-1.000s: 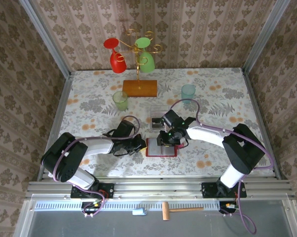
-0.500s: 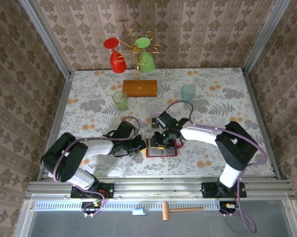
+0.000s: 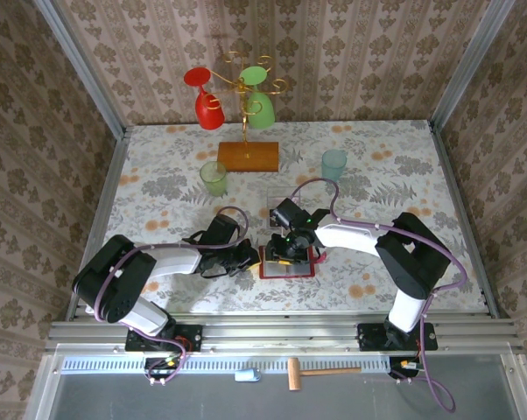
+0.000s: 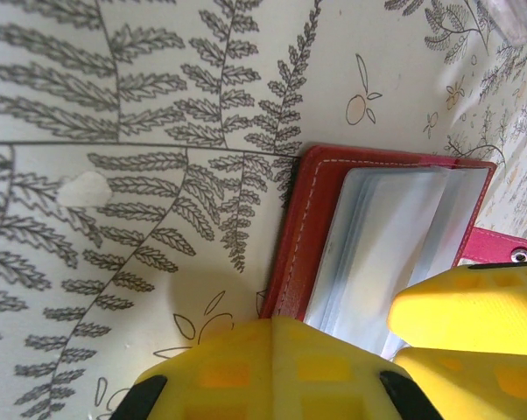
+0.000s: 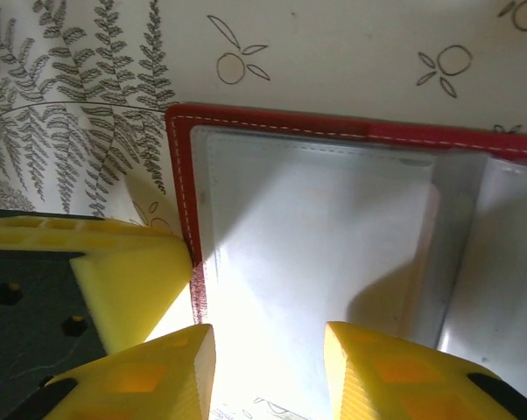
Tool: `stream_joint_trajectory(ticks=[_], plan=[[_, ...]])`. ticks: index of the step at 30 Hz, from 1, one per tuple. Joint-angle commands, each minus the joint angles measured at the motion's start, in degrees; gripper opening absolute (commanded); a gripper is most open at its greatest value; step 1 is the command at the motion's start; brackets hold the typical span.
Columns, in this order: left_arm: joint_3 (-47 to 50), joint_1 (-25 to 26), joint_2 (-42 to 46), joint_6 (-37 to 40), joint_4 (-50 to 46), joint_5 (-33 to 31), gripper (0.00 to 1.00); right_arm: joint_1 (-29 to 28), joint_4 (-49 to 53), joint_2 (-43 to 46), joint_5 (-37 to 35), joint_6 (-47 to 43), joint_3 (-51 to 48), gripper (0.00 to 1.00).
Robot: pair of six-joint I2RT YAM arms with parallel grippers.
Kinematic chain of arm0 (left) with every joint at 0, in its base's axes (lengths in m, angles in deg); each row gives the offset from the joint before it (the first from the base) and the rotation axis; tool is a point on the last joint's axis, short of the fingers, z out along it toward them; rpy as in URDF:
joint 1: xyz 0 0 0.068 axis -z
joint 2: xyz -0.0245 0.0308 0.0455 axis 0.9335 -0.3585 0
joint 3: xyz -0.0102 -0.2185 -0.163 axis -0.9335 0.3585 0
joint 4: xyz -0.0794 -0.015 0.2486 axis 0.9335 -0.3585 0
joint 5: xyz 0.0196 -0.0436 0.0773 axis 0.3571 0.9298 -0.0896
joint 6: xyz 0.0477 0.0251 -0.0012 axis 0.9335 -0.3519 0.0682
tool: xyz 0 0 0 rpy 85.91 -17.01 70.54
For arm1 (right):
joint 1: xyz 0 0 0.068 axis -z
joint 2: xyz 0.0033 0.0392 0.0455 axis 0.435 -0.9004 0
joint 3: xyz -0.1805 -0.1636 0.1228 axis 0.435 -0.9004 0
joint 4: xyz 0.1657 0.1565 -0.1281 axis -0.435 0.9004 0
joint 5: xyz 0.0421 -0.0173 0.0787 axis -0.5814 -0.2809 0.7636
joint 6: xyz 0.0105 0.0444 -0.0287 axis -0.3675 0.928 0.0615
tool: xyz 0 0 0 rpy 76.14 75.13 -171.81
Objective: Take the credit cards out of the card holder
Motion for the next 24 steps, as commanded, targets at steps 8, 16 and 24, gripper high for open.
stream_joint_trajectory(ticks=[8,16,24], plan=[[0.1,0.0,-0.5,0.0,-1.6,0.3,0.02,0.2,2.3,0.4,-2.8,-0.7,0.0,0.38],[-0.4,-0.1,-0.8,0.3,-2.4,0.2,0.02,1.0,2.0,1.4,-2.6,-1.1,-1.0,0.38],[-1.1,0.0,-0.9,0.4,-3.5,0.2,0.02,2.0,1.3,2.2,-2.2,-1.3,-2.5,0.38]])
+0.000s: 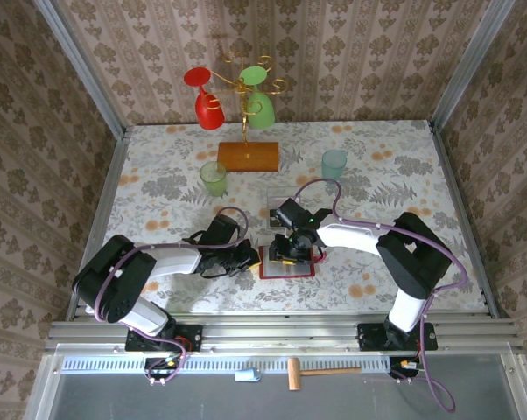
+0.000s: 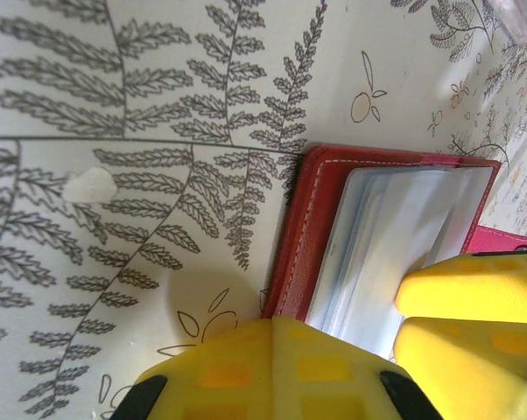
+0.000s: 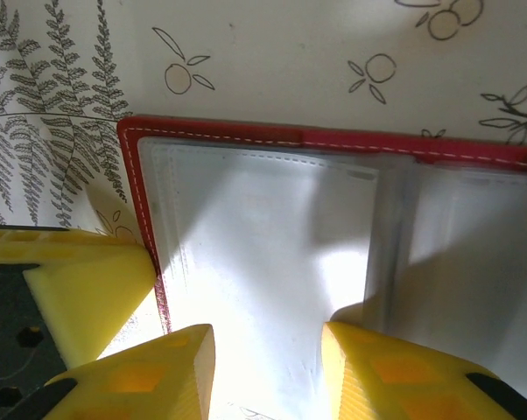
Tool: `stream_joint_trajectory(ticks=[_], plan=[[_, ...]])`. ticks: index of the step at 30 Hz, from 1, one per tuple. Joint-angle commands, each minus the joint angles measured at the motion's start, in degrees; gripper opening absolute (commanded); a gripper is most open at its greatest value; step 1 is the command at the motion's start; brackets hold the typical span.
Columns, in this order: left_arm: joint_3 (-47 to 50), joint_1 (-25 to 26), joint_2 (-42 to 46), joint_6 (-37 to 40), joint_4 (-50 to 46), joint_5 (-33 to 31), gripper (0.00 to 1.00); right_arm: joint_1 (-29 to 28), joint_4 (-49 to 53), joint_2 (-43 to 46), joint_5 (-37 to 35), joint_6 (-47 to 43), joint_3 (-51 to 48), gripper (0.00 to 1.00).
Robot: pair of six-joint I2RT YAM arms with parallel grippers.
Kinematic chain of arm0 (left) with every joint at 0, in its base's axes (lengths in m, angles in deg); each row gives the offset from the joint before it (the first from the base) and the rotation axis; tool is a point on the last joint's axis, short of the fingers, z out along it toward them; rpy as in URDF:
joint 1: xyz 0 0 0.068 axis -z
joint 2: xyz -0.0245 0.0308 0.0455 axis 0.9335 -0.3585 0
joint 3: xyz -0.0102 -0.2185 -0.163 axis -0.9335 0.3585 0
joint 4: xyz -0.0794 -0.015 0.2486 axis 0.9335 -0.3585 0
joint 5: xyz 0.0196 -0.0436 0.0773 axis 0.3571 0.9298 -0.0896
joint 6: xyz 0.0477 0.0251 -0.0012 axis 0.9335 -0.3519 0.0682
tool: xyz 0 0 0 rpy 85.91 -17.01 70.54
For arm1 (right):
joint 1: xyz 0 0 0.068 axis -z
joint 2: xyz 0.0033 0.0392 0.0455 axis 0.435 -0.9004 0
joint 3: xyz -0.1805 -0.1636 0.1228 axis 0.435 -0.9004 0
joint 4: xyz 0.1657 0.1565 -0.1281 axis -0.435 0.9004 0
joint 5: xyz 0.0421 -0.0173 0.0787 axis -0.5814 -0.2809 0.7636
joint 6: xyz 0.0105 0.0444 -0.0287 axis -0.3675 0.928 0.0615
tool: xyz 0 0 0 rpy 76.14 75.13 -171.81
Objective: Take the credit cards out of the card holder
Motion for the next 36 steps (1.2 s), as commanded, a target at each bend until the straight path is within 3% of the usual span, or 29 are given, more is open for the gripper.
stream_joint_trajectory(ticks=[1,17,36], plan=[[-1.1,0.0,-0.8,0.5,-3.2,0.1,0.02,0.7,0.5,1.8,-1.2,-1.0,-1.6,0.38],[-4.7,0.7,3.8,0.6,-5.9,-1.0,0.08,3.0,-6.7,3.5,3.3,-0.1,-6.5,0.37],[-6.6,3.8,-2.4,-3.0,-0.9,-0.2,0.19,6.3,-15.4,4.2,9.7,1.7,-12.4,0.37]])
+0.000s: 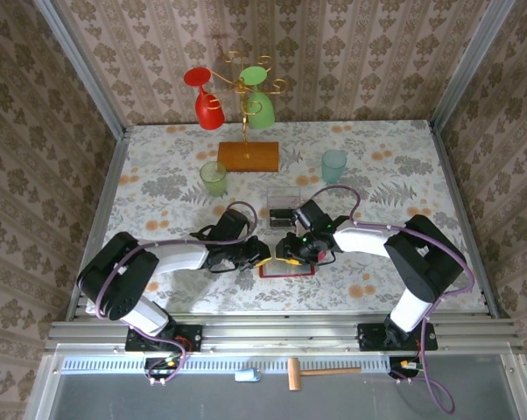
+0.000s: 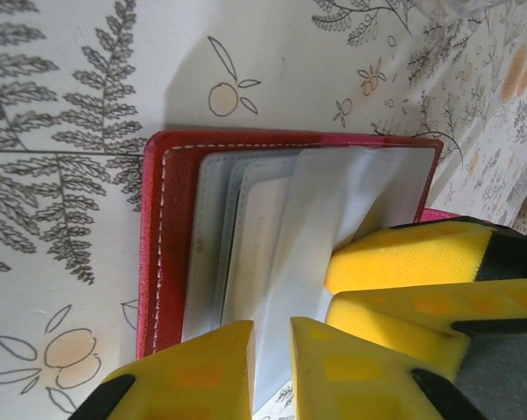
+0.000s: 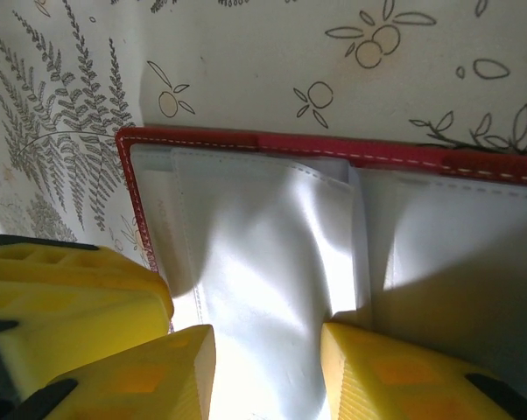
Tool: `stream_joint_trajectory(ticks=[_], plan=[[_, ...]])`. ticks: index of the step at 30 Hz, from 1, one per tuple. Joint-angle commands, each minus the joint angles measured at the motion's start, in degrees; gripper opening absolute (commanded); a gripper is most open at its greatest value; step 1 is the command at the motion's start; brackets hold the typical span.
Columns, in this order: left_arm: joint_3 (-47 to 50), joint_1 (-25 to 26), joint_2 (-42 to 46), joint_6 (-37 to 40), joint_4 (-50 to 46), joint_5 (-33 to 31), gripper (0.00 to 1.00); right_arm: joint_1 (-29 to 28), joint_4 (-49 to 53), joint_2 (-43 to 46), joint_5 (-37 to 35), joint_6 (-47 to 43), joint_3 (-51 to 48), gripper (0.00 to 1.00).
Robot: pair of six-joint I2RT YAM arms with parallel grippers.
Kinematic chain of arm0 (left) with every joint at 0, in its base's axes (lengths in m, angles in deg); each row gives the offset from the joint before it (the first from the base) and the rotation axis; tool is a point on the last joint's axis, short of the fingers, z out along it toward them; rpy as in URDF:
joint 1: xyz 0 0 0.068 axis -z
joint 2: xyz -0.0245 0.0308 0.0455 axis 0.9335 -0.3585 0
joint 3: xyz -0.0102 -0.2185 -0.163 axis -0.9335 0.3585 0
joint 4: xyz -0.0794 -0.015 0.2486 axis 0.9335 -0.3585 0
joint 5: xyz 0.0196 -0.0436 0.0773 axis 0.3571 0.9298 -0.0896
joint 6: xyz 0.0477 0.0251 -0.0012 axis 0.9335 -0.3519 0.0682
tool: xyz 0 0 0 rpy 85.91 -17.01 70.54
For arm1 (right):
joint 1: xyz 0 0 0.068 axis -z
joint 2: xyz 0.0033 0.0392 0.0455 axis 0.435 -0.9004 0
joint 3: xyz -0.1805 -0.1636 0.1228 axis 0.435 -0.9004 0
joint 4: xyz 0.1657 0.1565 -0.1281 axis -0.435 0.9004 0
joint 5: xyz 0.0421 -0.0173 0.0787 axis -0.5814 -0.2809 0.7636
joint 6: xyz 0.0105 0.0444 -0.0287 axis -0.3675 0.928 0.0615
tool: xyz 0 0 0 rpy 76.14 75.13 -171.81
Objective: Take the credit cards out of the card holder
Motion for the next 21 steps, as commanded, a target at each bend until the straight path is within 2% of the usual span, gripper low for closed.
stream_joint_trajectory(ticks=[1,21], plan=[[-1.1,0.4,-0.9,-1.1,0.6,0.0,0.20,0.6,-0.7,0.6,0.5,1.0,-1.6,0.38],[-2.0,1.3,-2.7,-1.9,0.5,0.0,0.23,2.7,-7.6,0.5,4.8,3.4,-5.7,0.37]])
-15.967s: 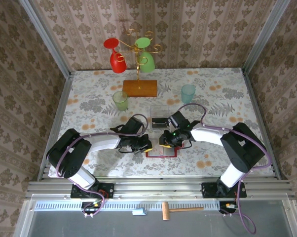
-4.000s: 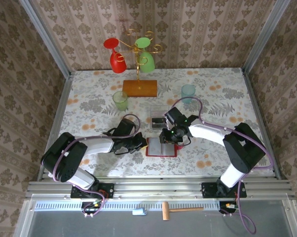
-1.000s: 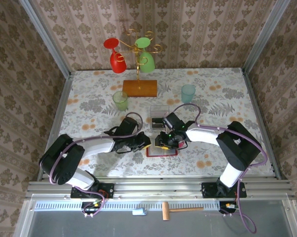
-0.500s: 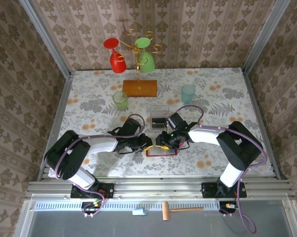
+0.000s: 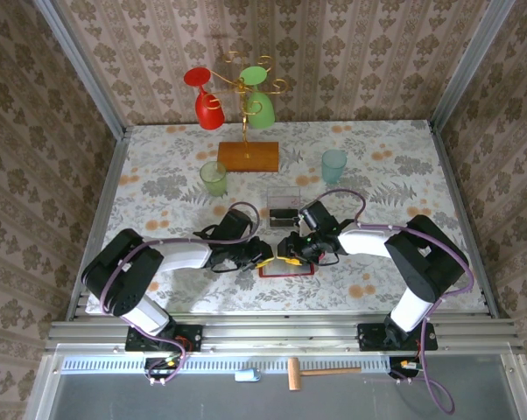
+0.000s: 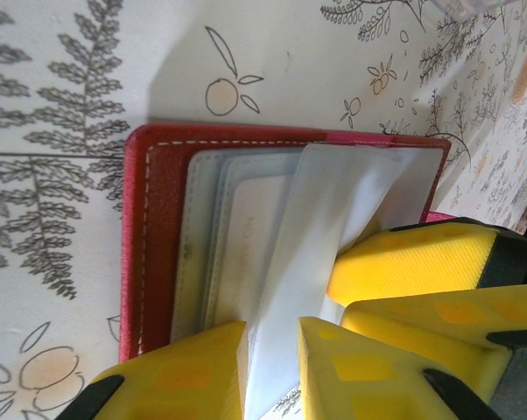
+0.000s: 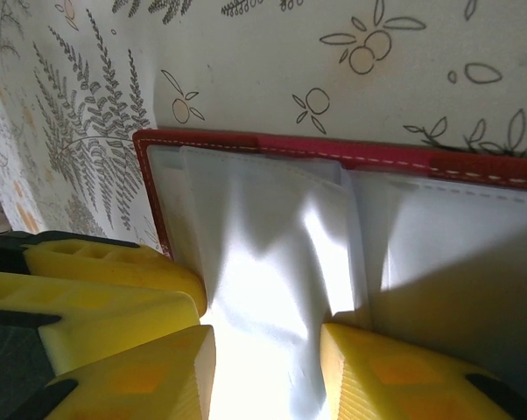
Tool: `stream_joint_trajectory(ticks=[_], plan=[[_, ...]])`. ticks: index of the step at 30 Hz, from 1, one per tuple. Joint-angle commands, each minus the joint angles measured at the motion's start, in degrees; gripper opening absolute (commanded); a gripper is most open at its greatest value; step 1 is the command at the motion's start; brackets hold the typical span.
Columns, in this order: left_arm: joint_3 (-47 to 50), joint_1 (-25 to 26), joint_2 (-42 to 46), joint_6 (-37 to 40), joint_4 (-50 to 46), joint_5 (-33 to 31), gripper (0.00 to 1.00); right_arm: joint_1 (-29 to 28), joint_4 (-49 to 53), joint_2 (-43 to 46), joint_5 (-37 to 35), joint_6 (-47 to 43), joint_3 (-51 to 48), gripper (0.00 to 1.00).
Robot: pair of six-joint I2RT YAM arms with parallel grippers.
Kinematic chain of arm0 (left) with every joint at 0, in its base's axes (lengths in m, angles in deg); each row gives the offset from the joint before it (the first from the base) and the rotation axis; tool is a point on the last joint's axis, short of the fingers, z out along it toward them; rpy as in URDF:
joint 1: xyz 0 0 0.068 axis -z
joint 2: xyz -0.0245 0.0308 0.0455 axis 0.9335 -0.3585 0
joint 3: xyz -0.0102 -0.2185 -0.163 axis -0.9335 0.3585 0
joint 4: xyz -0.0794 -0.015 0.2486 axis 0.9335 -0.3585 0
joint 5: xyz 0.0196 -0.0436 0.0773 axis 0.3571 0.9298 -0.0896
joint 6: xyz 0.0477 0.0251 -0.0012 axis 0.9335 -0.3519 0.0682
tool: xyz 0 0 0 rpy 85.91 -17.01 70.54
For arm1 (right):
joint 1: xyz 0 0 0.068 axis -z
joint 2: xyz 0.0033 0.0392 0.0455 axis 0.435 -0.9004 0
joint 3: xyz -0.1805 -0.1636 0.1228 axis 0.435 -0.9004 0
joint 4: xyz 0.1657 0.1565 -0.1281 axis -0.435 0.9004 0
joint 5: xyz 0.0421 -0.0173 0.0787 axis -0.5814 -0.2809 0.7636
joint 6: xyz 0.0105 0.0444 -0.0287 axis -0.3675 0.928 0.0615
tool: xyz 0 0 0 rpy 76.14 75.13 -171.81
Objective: Take the credit cards out of the card holder
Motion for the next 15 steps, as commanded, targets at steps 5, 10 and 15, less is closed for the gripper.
stream_joint_trajectory(ticks=[5,10,15], plan=[[-1.3,0.7,-1.0,-1.0,-0.2,-0.3,0.25,1.2,-2.3,0.0,1.3,1.7,-2.8,0.38],[-1.5,0.9,-0.4,-1.0,-1.4,-1.1,0.26,2.0,-4.2,0.0,2.4,2.4,-4.0,0.38],[-1.9,0.9,0.8,-0.4,-3.5,-2.3,0.28,2.9,-6.4,0.1,3.6,3.0,-5.4,0.38]])
